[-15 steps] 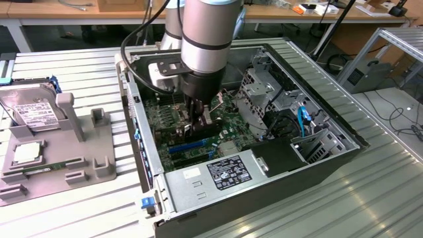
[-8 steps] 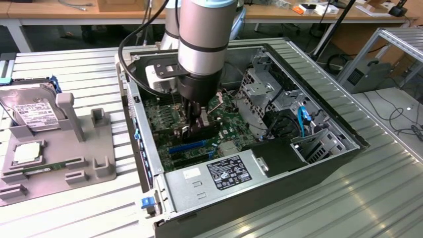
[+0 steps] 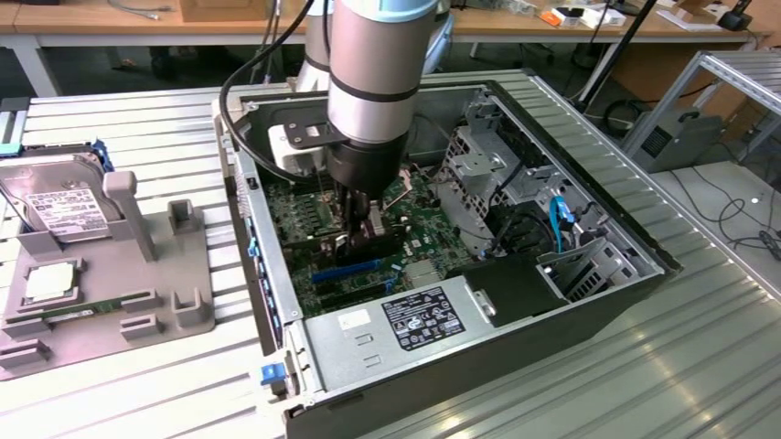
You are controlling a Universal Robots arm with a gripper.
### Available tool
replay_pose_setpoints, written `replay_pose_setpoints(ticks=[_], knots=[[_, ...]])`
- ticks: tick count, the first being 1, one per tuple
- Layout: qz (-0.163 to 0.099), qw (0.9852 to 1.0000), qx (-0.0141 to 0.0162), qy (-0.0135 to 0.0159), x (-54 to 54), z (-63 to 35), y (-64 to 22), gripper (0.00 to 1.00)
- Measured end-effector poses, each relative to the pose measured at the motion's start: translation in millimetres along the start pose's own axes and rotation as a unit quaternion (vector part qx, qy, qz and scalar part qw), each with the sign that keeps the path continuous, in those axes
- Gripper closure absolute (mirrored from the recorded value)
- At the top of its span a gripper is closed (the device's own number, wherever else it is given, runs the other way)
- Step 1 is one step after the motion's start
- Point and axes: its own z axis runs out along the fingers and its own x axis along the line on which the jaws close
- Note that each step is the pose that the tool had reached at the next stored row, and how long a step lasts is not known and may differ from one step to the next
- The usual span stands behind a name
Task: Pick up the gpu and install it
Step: 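Insert the gpu into the slot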
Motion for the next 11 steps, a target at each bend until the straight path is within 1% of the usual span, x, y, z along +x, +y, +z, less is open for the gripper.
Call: replay_pose_setpoints(ticks=[6,11], knots=[[0.001,1.0,0.0,0.0001,-0.3,2.8,2.2,0.73],[0.001,1.0,0.0,0.0,-0.3,3.2,2.3,0.73]])
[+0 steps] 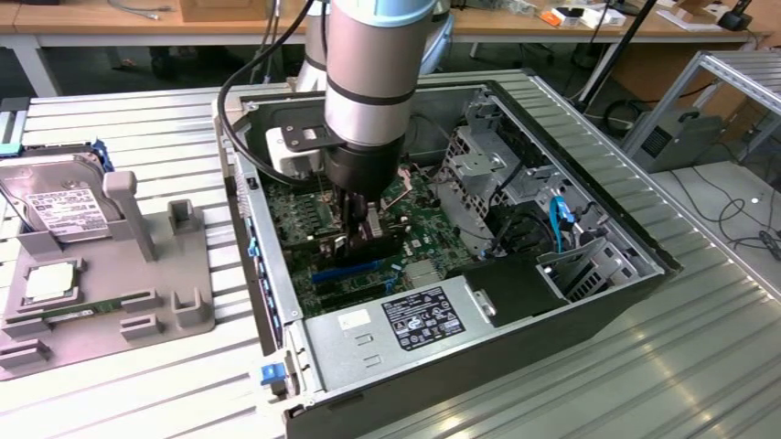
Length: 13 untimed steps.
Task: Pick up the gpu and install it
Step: 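Insert the gpu into the slot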
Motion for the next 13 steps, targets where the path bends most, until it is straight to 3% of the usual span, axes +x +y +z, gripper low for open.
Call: replay_pose_setpoints(ticks=[8,9,11,13], knots=[[0.0,1.0,-0.0005,0.0,0.0,1.2,0.1,0.73],[0.0,1.0,-0.001,0.0,0.0,1.2,0.1,0.73],[0.0,1.0,-0.006,0.0001,0.0,1.5,0.1,0.73],[0.0,1.0,-0.0068,0.0002,0.0,1.4,0.1,0.73]])
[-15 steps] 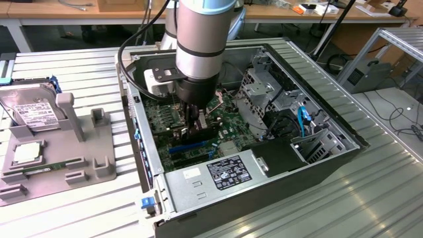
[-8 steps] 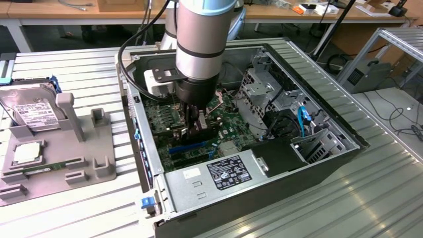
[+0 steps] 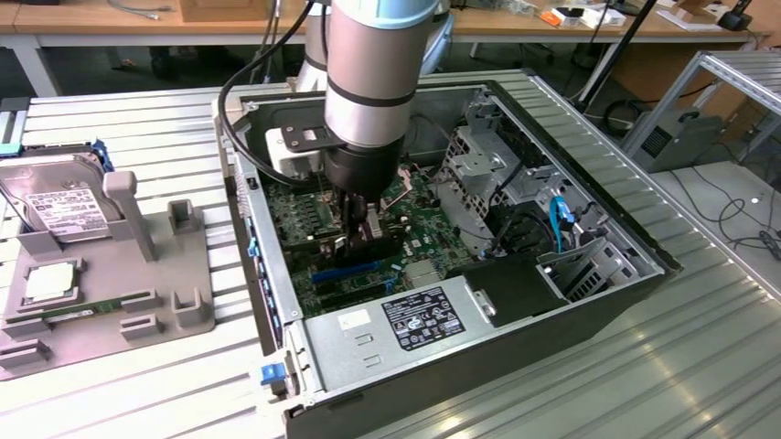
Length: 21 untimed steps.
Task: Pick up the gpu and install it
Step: 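Insert the gpu into the slot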
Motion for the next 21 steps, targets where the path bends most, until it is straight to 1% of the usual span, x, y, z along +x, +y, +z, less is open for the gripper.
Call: replay_pose_setpoints(ticks=[1,2,3,21], knots=[[0.0,1.0,-0.0014,-0.0001,0.0,0.2,-0.2,0.73],[0.0,1.0,-0.0062,-0.0002,-0.1,0.6,-0.4,0.73],[0.0,1.0,-0.007,-0.0001,-0.1,0.4,-0.2,0.73],[0.0,1.0,-0.0072,0.0001,0.0,2.3,-0.1,0.73]])
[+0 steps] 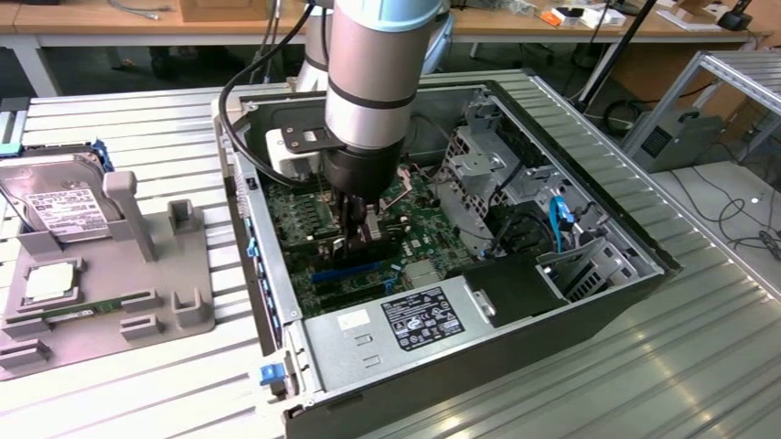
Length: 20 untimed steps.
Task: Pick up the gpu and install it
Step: 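Insert the gpu into the slot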
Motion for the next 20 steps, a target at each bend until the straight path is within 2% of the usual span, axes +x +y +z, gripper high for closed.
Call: replay_pose_setpoints(ticks=[7,13,20], knots=[[0.001,1.0,-0.0001,0.0003,-0.1,3.7,-4.3,0.73],[0.001,1.0,0.0001,0.0002,-0.2,5.1,0.2,0.73],[0.001,1.0,0.0,0.0003,-0.1,5.1,0.4,0.73]])
